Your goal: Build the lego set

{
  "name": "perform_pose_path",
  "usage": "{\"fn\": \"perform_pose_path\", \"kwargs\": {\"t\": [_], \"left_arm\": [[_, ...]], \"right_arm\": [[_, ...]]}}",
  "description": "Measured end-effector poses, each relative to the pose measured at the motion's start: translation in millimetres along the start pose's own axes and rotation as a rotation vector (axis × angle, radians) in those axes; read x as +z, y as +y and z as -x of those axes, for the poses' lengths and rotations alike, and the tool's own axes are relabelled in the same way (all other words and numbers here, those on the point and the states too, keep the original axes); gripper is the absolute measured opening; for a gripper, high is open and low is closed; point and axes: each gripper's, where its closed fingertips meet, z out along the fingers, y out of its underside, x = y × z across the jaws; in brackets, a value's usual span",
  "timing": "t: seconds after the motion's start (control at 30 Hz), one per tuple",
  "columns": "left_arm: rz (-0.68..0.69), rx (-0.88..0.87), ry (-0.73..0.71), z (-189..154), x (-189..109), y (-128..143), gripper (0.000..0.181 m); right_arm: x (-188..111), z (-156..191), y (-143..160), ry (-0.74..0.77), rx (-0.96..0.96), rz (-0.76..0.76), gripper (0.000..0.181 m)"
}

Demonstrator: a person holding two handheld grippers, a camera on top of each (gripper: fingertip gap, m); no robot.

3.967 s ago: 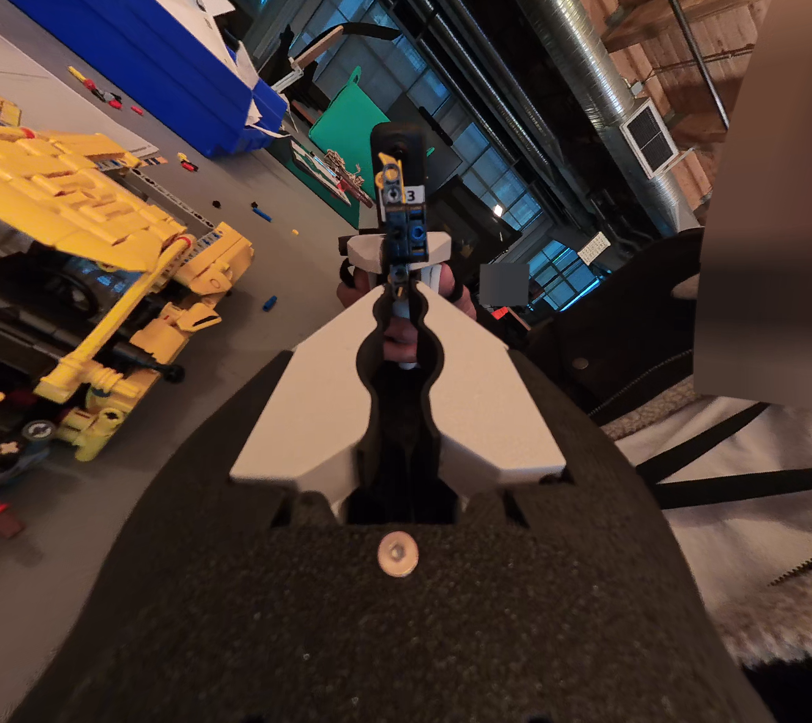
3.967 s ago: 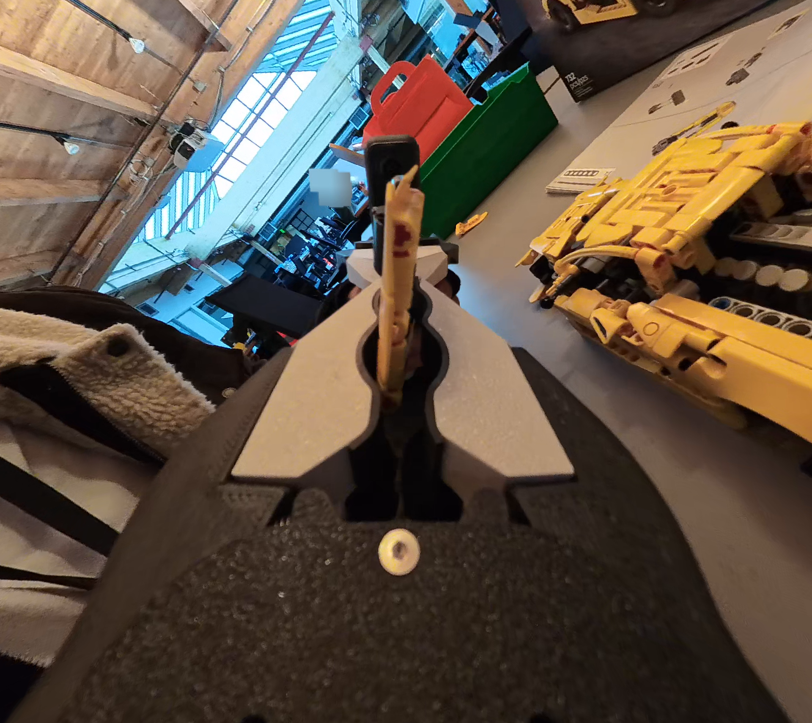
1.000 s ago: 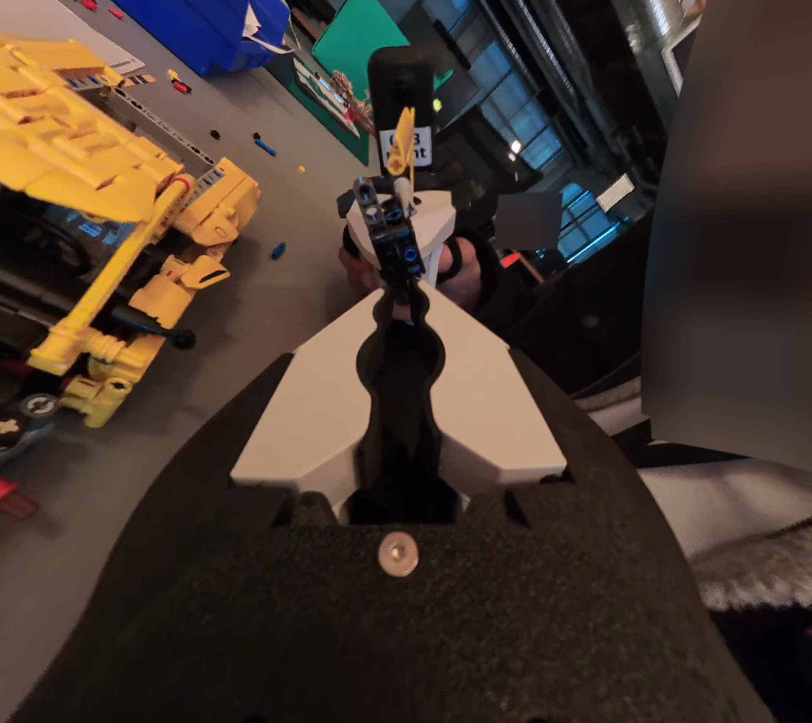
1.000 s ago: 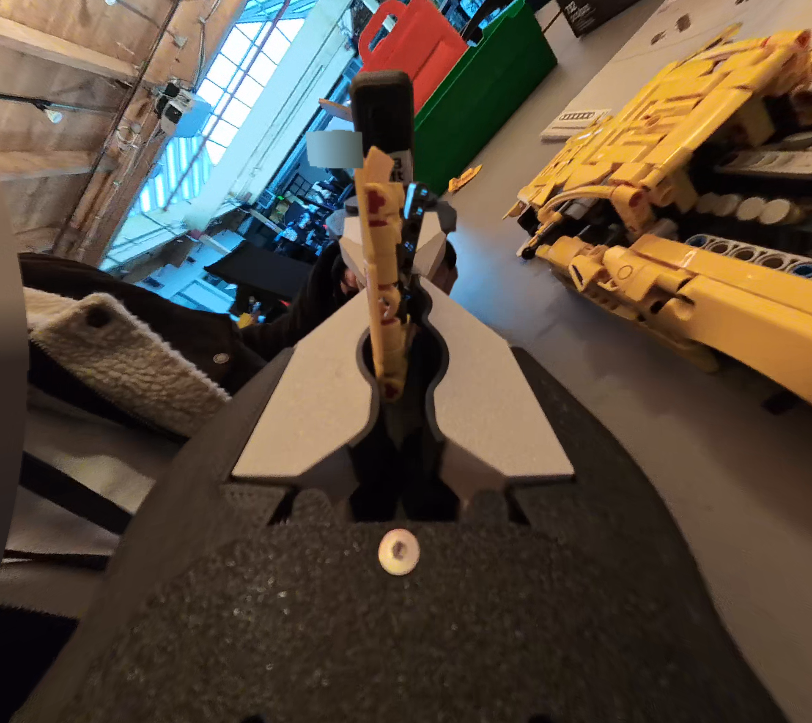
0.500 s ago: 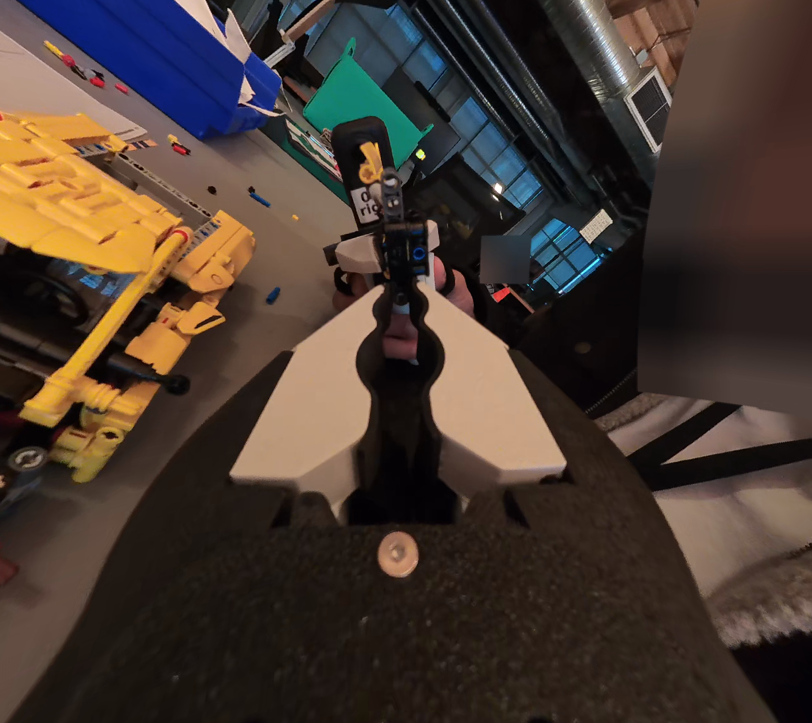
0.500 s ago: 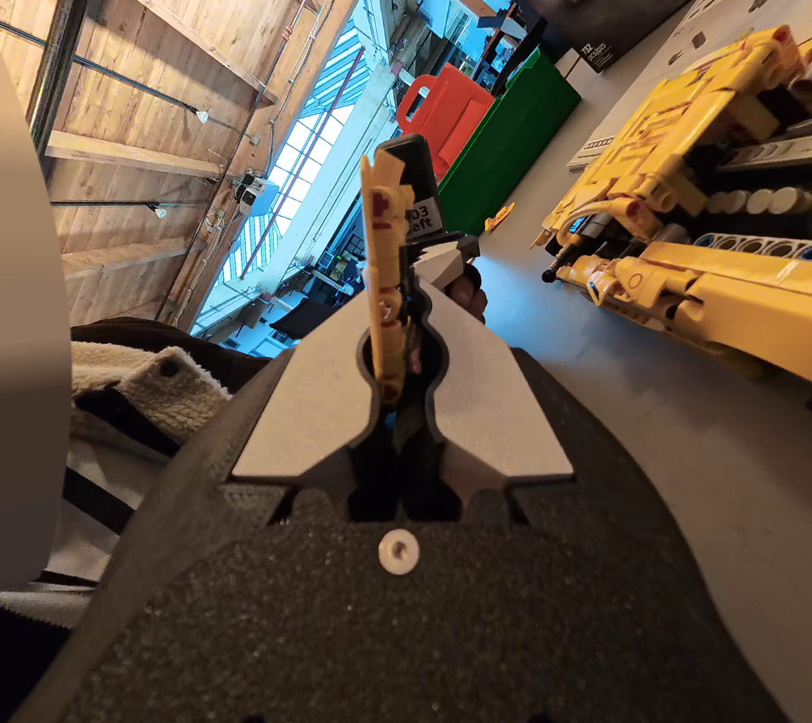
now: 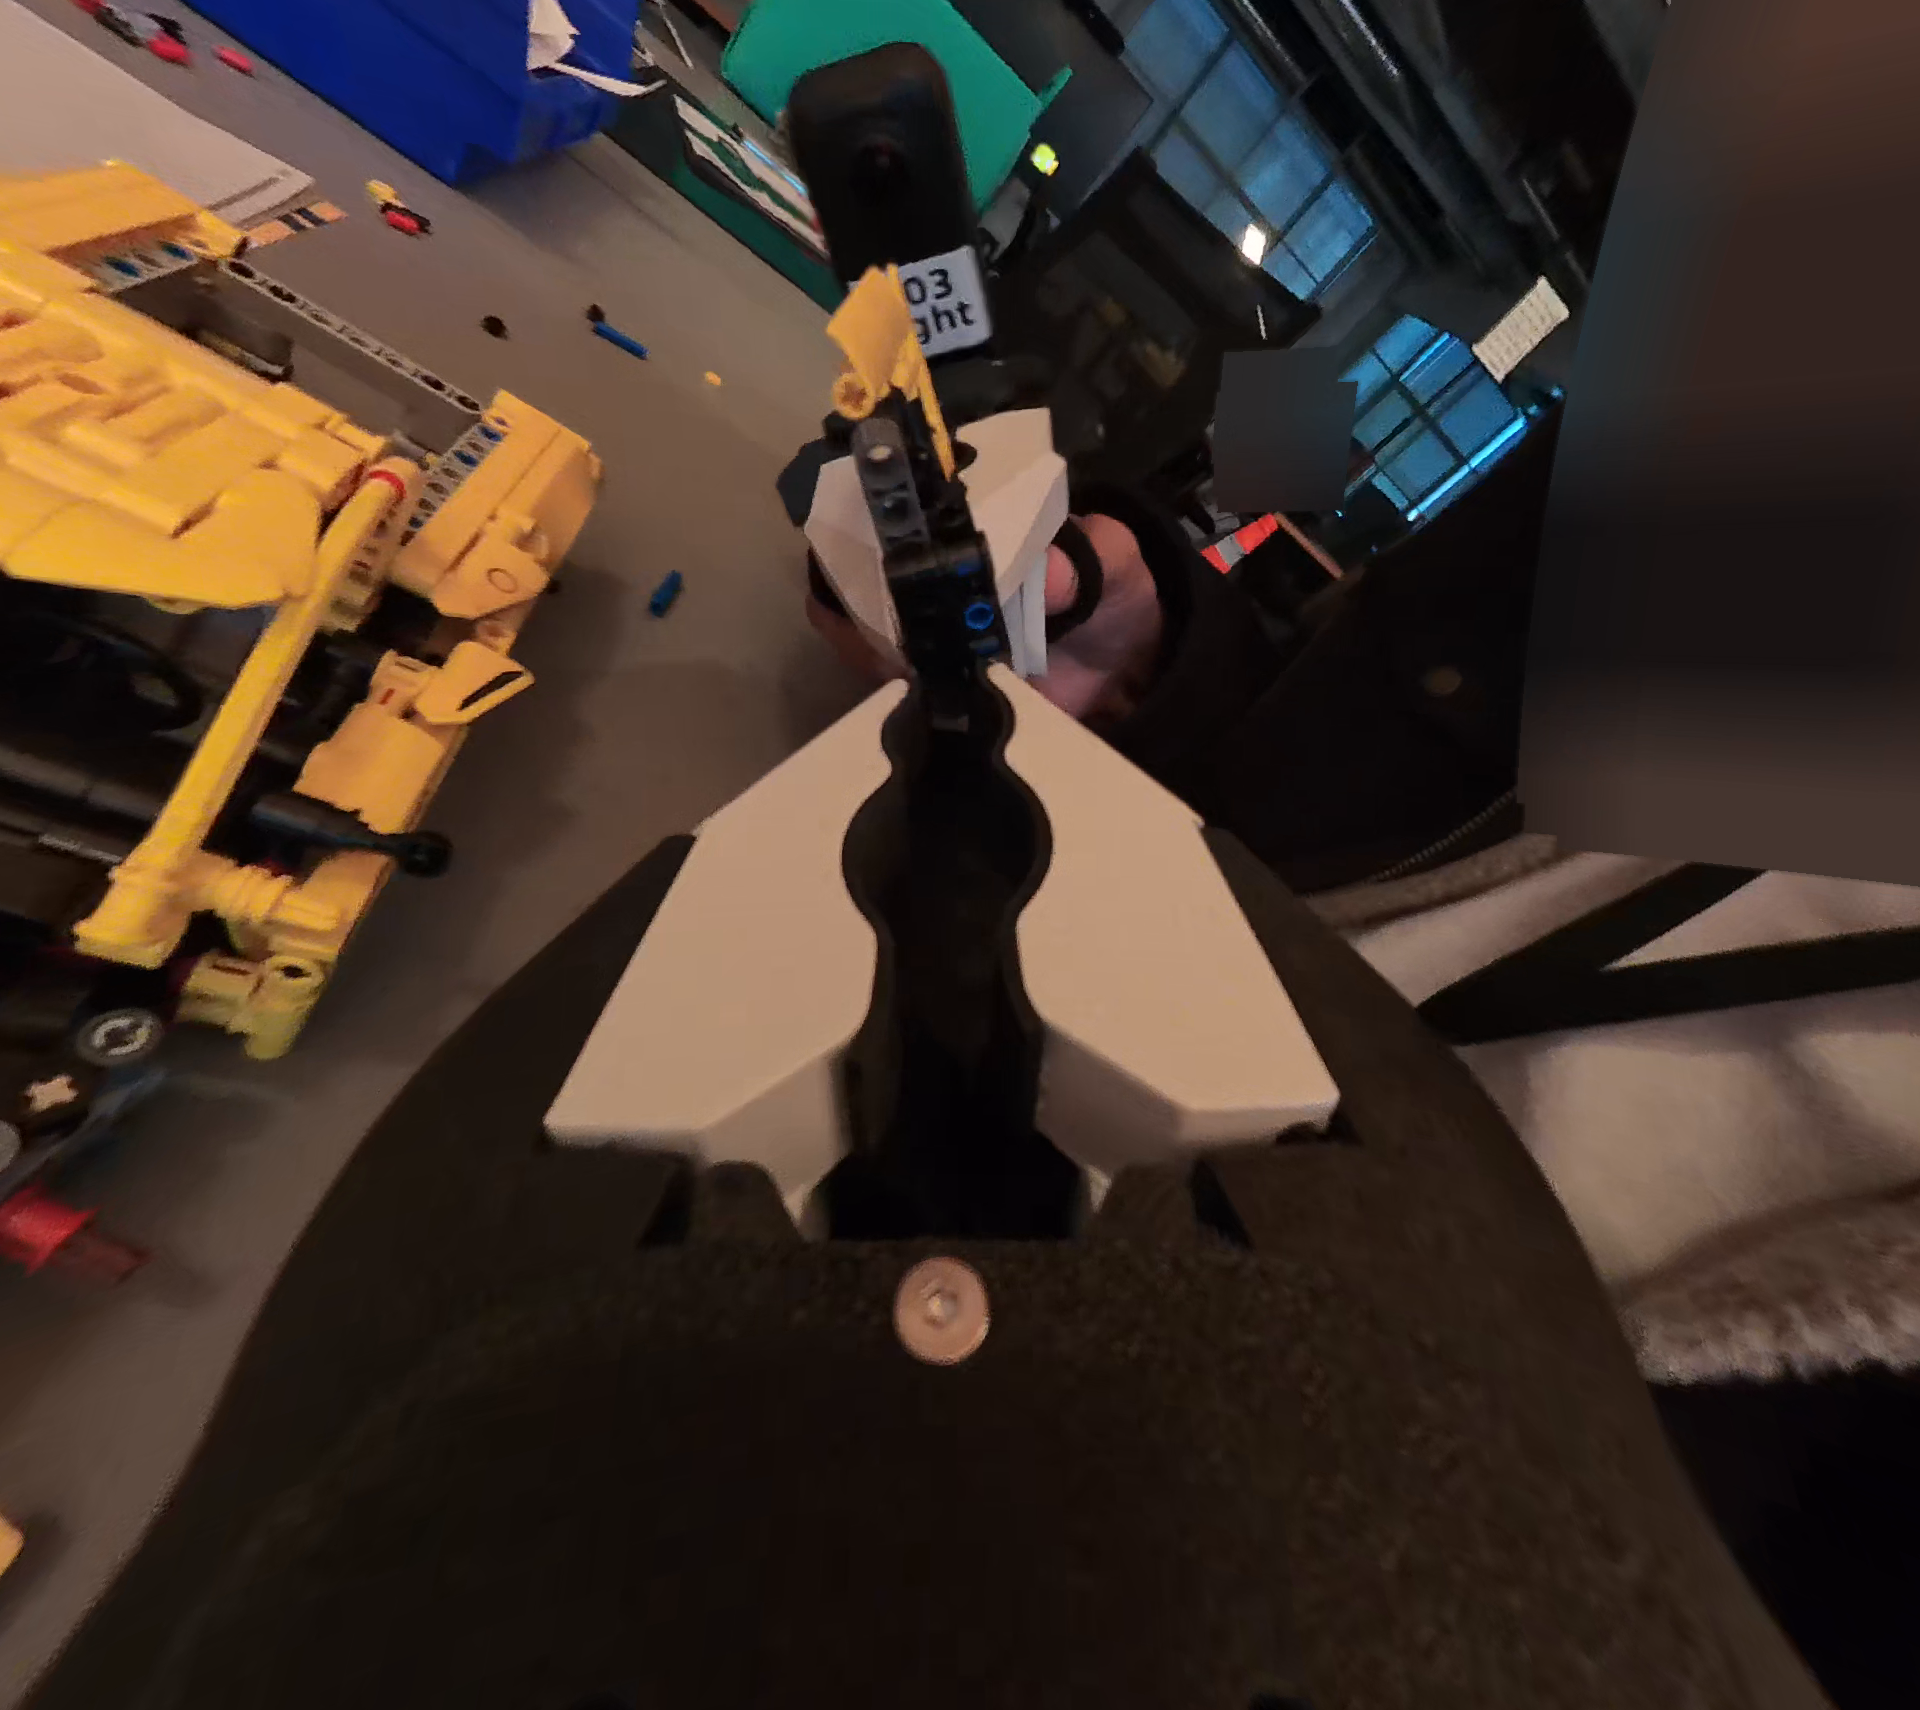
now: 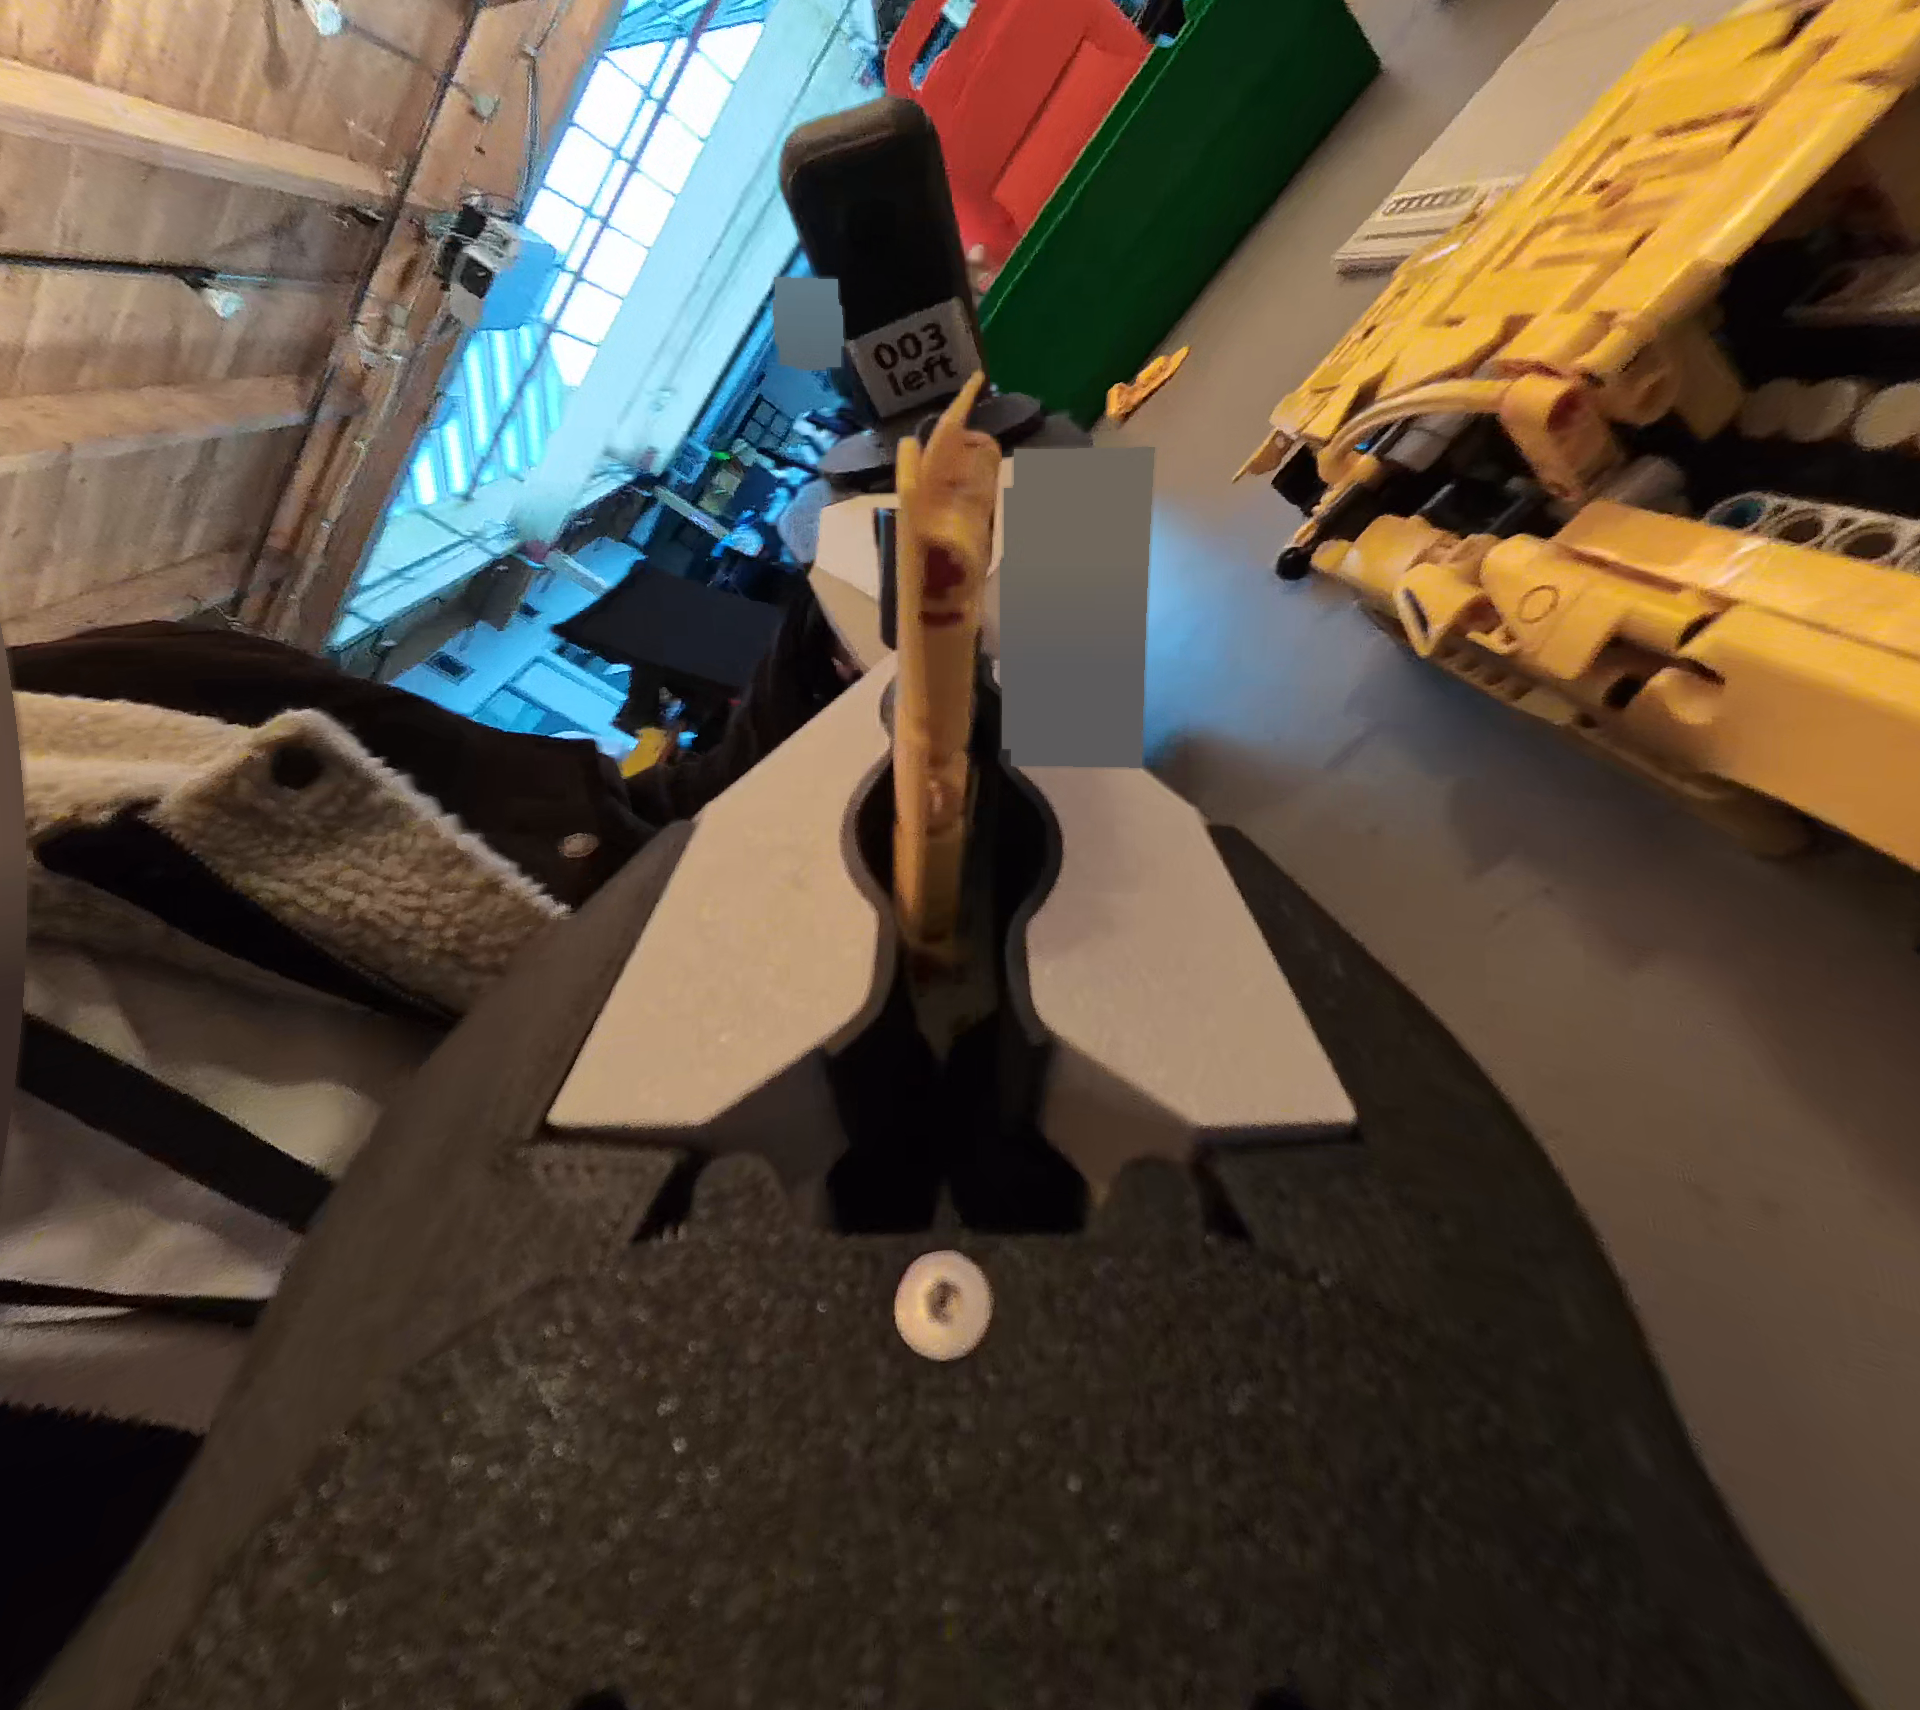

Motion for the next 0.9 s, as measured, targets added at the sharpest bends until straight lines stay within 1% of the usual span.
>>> {"fn": "perform_pose_path", "kwargs": {"t": [0.03, 0.13, 0.27, 0.3, 0.33, 0.4, 0.5, 0.57, 0.63, 0.7, 0.77, 0.87, 0.9], "left_arm": [[-0.002, -0.014, -0.006, 2, 0, 0, 0.007], [-0.012, -0.026, 0.003, 1, 0, -2, 0.007], [-0.023, -0.09, 0.01, 3, 0, -1, 0.007], [-0.026, -0.094, 0.001, 4, -1, -1, 0.01], [-0.046, -0.097, -0.009, 6, -4, -3, 0.015], [-0.089, -0.091, -0.028, 9, -10, -10, 0.019], [-0.106, -0.067, -0.051, 11, -12, -13, 0.021], [-0.171, -0.107, -0.04, 14, -21, -22, 0.021], [-0.225, -0.139, -0.057, 20, -30, -29, 0.022], [-0.249, -0.125, -0.048, 18, -31, -34, 0.023], [-0.235, -0.11, -0.037, 14, -28, -33, 0.022], [-0.207, -0.091, -0.022, 9, -24, -29, 0.008], [-0.201, -0.077, -0.028, 9, -24, -29, 0.007]], "right_arm": [[0, -2, -1, 0.018, -0.012, -0.002, 0.007], [0, 1, -2, -0.006, -0.005, -0.005, 0.008], [-2, -2, -3, 0.035, -0.046, -0.003, 0.007], [-2, -5, -3, 0.053, -0.052, 0.0, 0.007], [-3, -5, -4, 0.057, -0.055, -0.005, 0.007], [-4, -5, -5, 0.054, -0.049, -0.014, 0.007], [-6, -6, -8, 0.051, -0.032, -0.027, 0.008], [-9, -7, -10, 0.055, -0.023, -0.045, 0.007], [-7, -8, -8, 0.053, -0.013, -0.03, 0.007], [-1, -7, 0, 0.052, -0.022, 0.02, 0.008], [3, -7, 6, 0.067, -0.055, 0.054, 0.008], [3, -7, 6, 0.078, -0.066, 0.053, 0.008], [4, -7, 7, 0.077, -0.068, 0.058, 0.007]]}}
